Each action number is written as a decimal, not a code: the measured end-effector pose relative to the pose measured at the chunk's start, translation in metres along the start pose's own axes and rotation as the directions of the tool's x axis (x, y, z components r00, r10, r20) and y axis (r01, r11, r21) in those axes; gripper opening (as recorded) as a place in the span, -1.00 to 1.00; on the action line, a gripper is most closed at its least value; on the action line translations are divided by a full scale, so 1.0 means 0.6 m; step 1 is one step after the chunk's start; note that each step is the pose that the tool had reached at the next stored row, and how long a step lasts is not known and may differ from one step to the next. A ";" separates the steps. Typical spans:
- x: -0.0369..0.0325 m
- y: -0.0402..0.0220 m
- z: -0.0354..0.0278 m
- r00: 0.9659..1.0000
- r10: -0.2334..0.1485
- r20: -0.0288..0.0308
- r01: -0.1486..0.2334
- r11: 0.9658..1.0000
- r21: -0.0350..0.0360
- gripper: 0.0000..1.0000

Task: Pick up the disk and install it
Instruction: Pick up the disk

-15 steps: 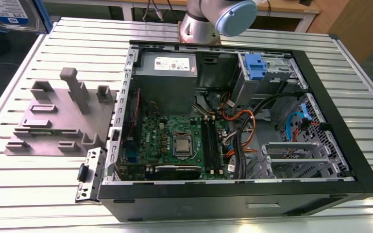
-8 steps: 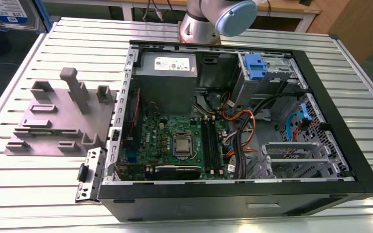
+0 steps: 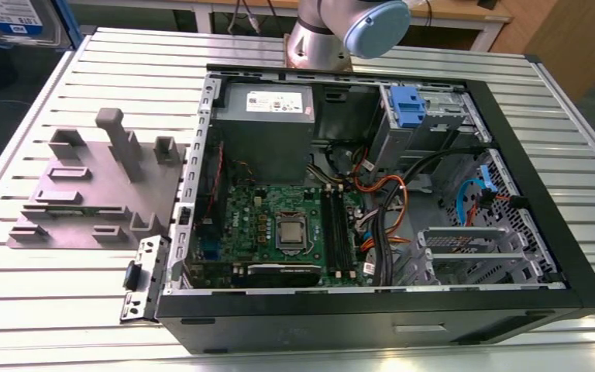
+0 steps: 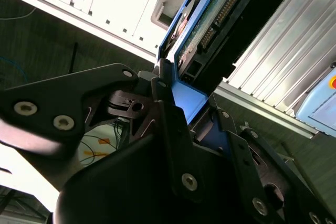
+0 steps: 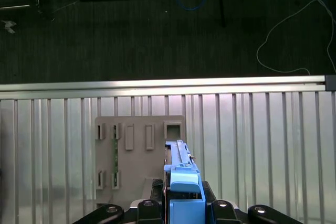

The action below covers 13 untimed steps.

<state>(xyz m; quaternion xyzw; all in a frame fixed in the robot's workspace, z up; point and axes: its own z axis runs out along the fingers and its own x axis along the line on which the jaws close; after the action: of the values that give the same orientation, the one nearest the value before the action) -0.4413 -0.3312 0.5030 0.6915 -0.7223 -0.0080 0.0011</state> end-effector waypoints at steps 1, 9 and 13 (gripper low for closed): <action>0.000 0.000 -0.001 1.000 0.000 0.000 0.000 1.000 0.000 -0.27; 0.000 0.000 -0.005 1.000 0.000 0.000 0.000 1.000 0.000 -0.27; 0.000 0.000 -0.007 1.000 0.000 0.000 0.000 1.000 0.000 -0.27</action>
<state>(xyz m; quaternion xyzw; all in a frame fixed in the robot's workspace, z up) -0.4413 -0.3312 0.5075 0.6915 -0.7223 -0.0080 0.0011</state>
